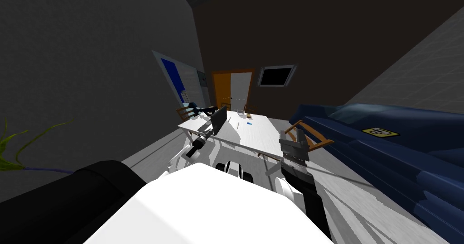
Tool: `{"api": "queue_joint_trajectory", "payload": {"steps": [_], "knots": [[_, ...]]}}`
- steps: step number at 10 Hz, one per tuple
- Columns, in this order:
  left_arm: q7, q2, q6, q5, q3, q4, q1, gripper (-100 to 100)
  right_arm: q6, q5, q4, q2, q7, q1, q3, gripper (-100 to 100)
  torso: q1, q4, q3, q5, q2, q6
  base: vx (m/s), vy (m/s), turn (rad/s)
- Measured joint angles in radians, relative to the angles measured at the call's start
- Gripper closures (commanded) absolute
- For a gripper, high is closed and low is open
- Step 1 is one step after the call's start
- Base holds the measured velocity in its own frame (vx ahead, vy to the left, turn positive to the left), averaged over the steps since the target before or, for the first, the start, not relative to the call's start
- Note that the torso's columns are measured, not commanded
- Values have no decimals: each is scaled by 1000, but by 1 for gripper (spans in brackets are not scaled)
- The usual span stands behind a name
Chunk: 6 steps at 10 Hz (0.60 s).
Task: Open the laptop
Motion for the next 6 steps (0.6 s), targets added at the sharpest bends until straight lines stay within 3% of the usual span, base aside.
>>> {"api": "queue_joint_trajectory", "payload": {"steps": [1, 2, 3, 6], "knots": [[2, 5, 8, 1, 2, -11, 3, -100, 0, 0, 0, 0, 0, 0, 0, 0, 2, -1, -2, 1, -4, 0, 65, -5, -10], [3, 6, 11, 1, 2, -13, 3, 100, 0, 0, 0, 0, 0, 0, 0, 0, 0, -1, -2, 1, -3, 0, 10, -1, 2], [3, 6, 11, 1, 2, -12, 3, 100, 0, 0, 0, 0, 0, 0, 0, 0, -3, 0, 0, 0, -1, 0, -76, 66, -223], [40, -36, 32, 47, 32, 53, -80, 100, 0, 0, 0, 0, 0, -1, 0, 0, 3, -3, 0, 5, -2, -1, -144, 107, -182]]}}
